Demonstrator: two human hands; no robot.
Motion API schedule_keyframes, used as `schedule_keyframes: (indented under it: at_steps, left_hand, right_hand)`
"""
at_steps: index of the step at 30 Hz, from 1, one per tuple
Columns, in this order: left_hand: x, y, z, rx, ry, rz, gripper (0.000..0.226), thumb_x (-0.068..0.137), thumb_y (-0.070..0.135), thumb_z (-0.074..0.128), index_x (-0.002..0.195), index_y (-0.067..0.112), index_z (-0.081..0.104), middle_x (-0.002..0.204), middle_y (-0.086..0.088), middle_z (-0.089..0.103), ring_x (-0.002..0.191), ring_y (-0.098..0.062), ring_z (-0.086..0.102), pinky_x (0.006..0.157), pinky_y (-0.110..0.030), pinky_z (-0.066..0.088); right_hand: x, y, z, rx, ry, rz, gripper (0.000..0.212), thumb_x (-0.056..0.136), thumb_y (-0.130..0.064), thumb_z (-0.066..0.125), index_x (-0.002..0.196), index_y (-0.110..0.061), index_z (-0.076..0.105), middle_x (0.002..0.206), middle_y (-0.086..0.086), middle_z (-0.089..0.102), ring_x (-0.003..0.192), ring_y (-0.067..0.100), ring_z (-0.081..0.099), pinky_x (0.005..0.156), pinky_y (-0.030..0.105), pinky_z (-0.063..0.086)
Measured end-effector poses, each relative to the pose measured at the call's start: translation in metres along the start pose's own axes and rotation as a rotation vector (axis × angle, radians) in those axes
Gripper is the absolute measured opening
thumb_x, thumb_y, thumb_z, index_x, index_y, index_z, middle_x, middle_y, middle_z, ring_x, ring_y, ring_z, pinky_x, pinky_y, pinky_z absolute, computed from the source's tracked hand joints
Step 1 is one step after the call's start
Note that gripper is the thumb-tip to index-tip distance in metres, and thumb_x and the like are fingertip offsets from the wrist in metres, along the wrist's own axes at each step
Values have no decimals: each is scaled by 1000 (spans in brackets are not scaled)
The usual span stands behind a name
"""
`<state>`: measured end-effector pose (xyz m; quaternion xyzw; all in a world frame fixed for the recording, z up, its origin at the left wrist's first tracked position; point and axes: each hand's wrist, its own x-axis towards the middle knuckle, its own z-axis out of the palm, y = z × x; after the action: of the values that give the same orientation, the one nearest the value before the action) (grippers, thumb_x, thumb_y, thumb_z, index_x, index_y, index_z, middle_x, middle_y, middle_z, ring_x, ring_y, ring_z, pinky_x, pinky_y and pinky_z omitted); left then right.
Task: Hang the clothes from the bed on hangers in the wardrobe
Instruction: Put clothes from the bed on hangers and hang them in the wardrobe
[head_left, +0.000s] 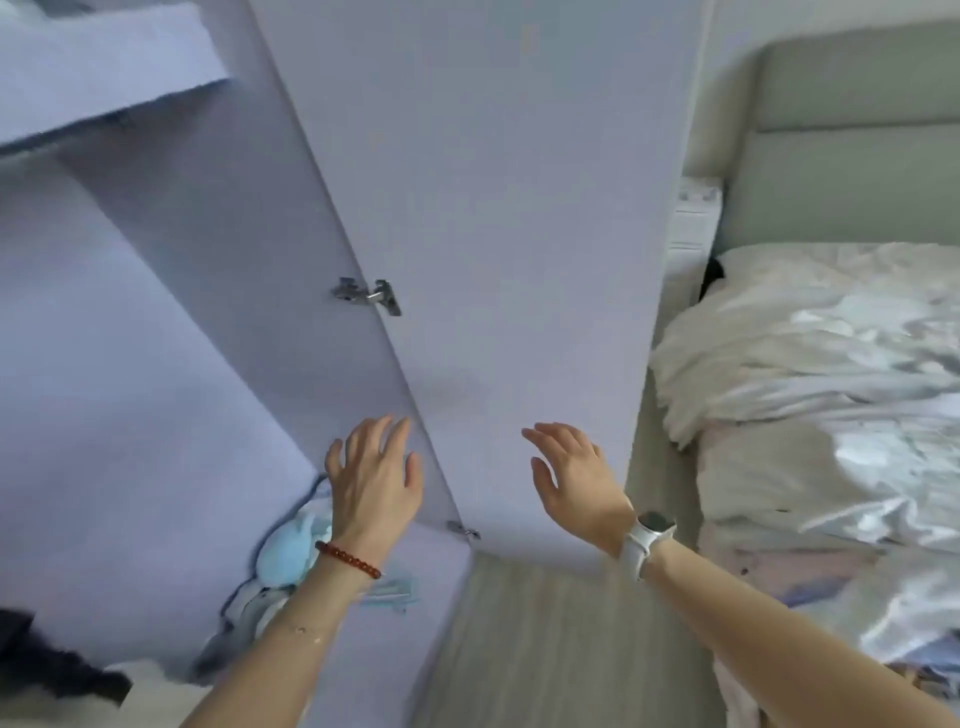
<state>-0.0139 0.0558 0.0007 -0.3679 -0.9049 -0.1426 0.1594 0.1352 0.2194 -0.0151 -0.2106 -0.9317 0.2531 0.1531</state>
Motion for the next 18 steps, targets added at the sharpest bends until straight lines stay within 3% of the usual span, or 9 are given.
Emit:
schedule_keyframes:
  at_steps: [4, 8, 12, 18]
  left_hand:
    - [-17, -80, -48, 103, 144, -247, 43, 78, 30, 35, 104, 12, 65, 111, -9, 64, 107, -23, 54, 91, -52, 41]
    - [-45, -133, -91, 251, 223, -423, 44, 81, 32, 35, 106, 12, 65, 112, -11, 64, 103, -29, 60, 86, -48, 45]
    - [-75, -166, -138, 393, 361, -604, 42, 81, 29, 36, 105, 11, 65, 109, -10, 63, 102, -24, 52, 80, -45, 45]
    - [-119, -203, -197, 518, 484, -871, 45, 82, 32, 34, 110, 13, 64, 115, -8, 61, 107, -29, 55, 86, -46, 40]
  right_hand:
    - [58, -77, 44, 56, -132, -238, 58, 85, -37, 20, 134, -16, 45, 138, 3, 45, 130, 23, 36, 102, 34, 30]
    - [94, -145, 82, 149, -240, -446, 54, 85, -33, 27, 129, -10, 50, 131, 10, 52, 121, 32, 46, 98, 42, 39]
    - [109, -209, 108, 243, -344, -617, 52, 84, -28, 31, 128, -9, 52, 128, 11, 54, 117, 32, 49, 97, 43, 42]
    - [110, -314, 135, 443, -472, -800, 35, 95, -16, 42, 129, -10, 50, 126, 11, 55, 116, 28, 51, 99, 39, 41]
